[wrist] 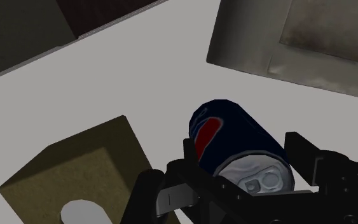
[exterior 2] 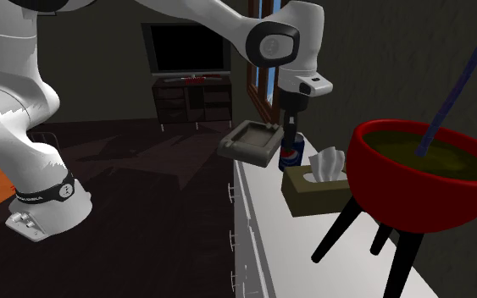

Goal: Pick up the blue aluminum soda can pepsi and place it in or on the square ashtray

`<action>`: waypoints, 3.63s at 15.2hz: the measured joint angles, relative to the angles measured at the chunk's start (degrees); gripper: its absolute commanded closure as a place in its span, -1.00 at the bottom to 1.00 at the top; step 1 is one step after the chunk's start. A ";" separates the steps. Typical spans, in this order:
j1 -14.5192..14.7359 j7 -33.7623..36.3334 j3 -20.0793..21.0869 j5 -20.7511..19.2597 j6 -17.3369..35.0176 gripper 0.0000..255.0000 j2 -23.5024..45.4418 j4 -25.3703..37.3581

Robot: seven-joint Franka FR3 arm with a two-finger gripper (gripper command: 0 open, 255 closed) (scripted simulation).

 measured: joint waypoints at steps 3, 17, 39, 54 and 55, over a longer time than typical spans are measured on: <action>0.01 0.01 0.00 0.00 -0.02 1.00 0.01 0.02; -0.05 -0.28 0.24 0.48 -5.80 1.00 -2.05 3.74; 5.21 7.83 3.57 1.28 -15.06 1.00 -10.80 4.26; 9.40 15.24 6.24 1.11 -9.17 1.00 -13.43 -4.36; 9.33 15.15 6.18 1.05 -8.44 1.00 -13.24 -4.91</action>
